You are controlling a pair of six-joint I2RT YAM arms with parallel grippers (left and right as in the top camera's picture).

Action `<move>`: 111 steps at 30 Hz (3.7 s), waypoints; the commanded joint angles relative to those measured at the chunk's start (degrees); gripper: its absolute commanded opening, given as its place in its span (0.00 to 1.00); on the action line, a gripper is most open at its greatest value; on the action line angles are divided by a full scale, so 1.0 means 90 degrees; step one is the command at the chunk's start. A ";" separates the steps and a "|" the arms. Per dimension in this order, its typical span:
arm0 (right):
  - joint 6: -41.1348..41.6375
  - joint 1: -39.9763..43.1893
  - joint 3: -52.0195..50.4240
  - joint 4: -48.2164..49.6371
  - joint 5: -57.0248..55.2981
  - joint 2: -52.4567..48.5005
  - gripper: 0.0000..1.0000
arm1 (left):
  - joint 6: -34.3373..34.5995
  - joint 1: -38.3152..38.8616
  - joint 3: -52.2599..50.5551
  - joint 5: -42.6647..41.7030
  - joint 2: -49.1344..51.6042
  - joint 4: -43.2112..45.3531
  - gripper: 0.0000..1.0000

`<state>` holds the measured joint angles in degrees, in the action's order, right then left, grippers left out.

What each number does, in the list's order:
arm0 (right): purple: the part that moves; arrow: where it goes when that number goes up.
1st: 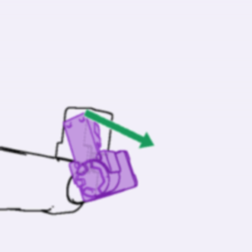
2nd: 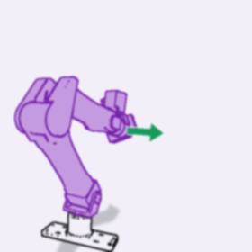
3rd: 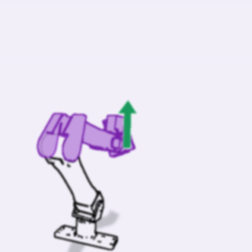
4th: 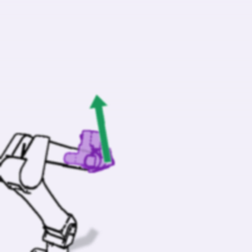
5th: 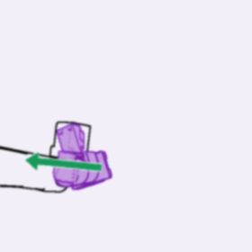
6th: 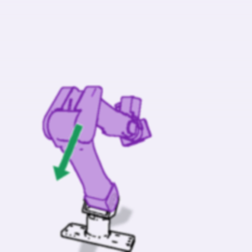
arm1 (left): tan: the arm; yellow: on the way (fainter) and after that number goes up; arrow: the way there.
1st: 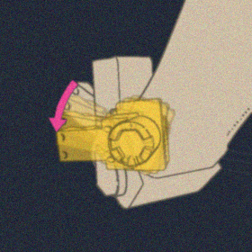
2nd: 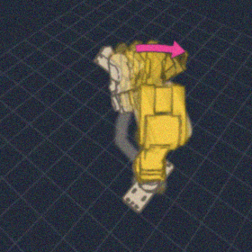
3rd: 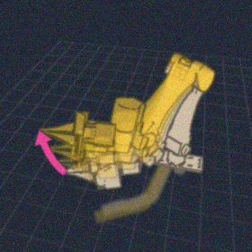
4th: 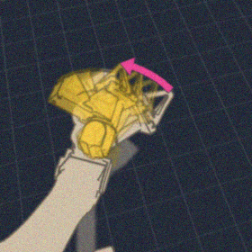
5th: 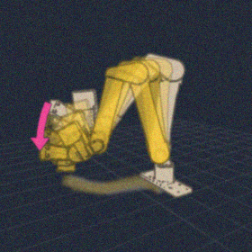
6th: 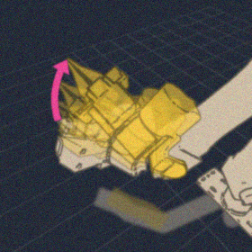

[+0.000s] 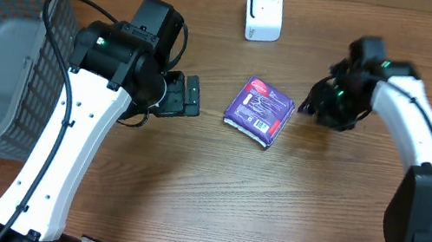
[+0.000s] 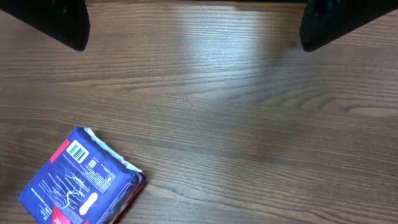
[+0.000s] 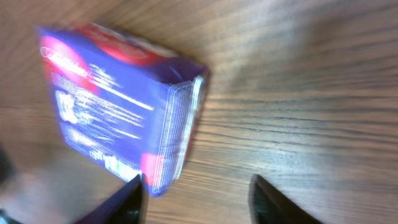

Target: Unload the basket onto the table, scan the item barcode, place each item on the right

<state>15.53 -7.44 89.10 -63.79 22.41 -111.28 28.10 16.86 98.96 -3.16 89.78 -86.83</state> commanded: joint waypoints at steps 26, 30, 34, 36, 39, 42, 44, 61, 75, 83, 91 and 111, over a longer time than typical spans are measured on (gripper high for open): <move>0.0136 -0.3529 0.0719 0.2203 -0.2477 -0.1064 0.79 | -0.0100 0.0005 0.0087 0.0046 -0.0066 0.0012 1.00; 0.0304 -0.3512 0.0736 0.1564 -0.3014 -0.1095 0.78 | -0.0100 0.0005 0.0087 0.0046 -0.0066 0.0012 1.00; 0.0304 -0.3492 0.0741 0.0942 -0.3225 -0.1090 0.78 | -0.0100 0.0005 0.0087 0.0046 -0.0066 0.0012 1.00; 0.0304 -0.3492 0.0806 0.0563 -0.3529 -0.1088 0.79 | -0.0100 0.0005 0.0087 0.0046 -0.0066 0.0012 1.00; 0.0304 -0.3492 0.0986 0.0049 -0.3898 -0.1088 0.83 | -0.0100 0.0005 0.0087 0.0046 -0.0066 0.0012 1.00; 0.0301 -0.3492 0.1205 -0.0270 -0.4005 -0.1088 0.85 | -0.0100 0.0005 0.0087 0.0046 -0.0066 0.0012 1.00; 0.0216 -0.3492 0.1275 -0.0265 -0.3990 -0.1088 0.85 | -0.0100 0.0005 0.0087 0.0046 -0.0066 0.0012 1.00; 0.0236 -0.3509 0.0986 -0.0141 -0.5773 -0.1270 0.71 | -0.0100 0.0005 0.0087 0.0046 -0.0066 0.0012 1.00; 0.0379 -0.3487 0.1005 -0.0194 -0.5843 -0.1863 0.29 | -0.0100 0.0005 0.0087 0.0046 -0.0066 0.0012 1.00; 0.0801 -0.3475 0.1812 -0.0826 -0.5583 -0.1853 0.04 | -0.0100 0.0005 0.0087 0.0046 -0.0066 0.0012 1.00; 0.0260 -0.2737 0.4182 -0.2028 -0.2582 -0.1851 0.04 | -0.0100 0.0005 0.0087 0.0046 -0.0066 0.0012 1.00; -0.1202 -0.0170 0.1496 -0.0381 0.1872 -0.1802 0.23 | -0.0100 0.0005 0.0087 0.0046 -0.0066 0.0012 1.00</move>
<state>3.53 -13.34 102.63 -65.98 53.15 -128.86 28.10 16.86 98.96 -3.14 89.78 -86.80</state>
